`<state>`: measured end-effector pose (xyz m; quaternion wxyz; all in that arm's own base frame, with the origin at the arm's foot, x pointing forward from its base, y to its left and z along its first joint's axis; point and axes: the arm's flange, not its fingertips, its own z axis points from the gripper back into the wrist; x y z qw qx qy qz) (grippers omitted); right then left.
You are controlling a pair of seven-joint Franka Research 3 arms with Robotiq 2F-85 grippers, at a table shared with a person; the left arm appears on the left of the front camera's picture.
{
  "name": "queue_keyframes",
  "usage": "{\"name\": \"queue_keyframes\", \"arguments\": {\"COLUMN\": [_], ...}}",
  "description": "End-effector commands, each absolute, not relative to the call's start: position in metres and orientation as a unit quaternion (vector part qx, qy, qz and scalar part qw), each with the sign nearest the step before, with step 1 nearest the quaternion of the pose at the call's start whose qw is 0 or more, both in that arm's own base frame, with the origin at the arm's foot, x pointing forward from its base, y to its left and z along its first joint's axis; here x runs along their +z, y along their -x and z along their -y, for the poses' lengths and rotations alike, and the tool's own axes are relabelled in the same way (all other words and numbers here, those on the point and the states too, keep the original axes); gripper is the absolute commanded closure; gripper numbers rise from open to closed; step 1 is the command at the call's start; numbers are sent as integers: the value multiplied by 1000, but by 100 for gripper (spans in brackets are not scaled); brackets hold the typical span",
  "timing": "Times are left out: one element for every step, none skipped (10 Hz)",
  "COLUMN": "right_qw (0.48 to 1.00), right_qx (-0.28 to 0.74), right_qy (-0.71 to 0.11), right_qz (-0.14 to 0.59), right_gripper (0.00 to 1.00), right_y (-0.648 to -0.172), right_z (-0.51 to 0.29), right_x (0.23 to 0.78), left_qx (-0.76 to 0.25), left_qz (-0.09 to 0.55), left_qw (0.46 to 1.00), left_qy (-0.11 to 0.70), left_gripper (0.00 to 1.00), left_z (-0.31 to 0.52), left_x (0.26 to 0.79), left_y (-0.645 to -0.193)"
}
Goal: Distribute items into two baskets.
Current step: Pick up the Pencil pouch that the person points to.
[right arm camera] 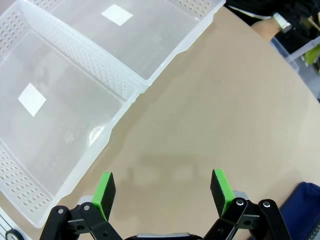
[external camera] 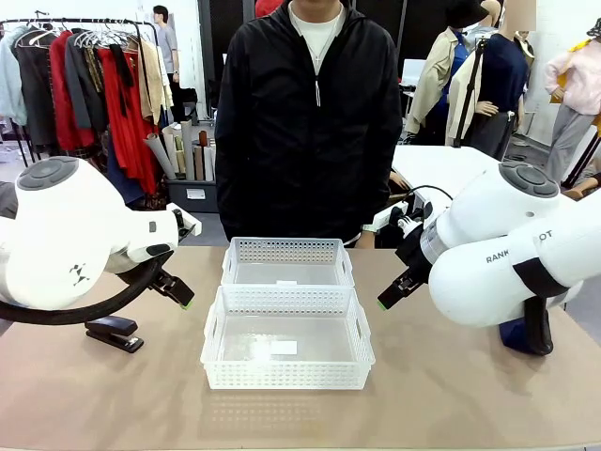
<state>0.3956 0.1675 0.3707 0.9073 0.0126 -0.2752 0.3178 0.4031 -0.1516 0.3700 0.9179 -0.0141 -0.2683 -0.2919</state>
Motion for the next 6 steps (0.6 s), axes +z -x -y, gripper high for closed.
{"name": "queue_keyframes", "arguments": {"right_qw": [907, 908, 909, 909, 906, 903], "right_qx": [318, 320, 318, 319, 324, 327], "right_qy": [-13, -21, -36, -53, -71, -90], "right_qz": [275, 271, 266, 264, 265, 262], "right_gripper": [0, 0, 0, 0, 0, 0], "right_y": [-396, -407, -419, -430, -437, -442], "right_z": [-168, -161, -152, -140, -129, -118], "right_x": [371, 374, 378, 384, 390, 396], "left_qx": [-292, -288, -280, -281, -274, -268], "left_qz": [268, 261, 251, 246, 243, 233], "left_qw": [918, 921, 926, 926, 928, 931], "left_qy": [14, 27, 42, 51, 67, 85], "left_gripper": [0, 0, 0, 0, 0, 0], "left_z": [152, 150, 144, 137, 128, 120], "left_x": [370, 378, 389, 402, 417, 433], "left_y": [-403, -412, -422, -431, -441, -449]}}
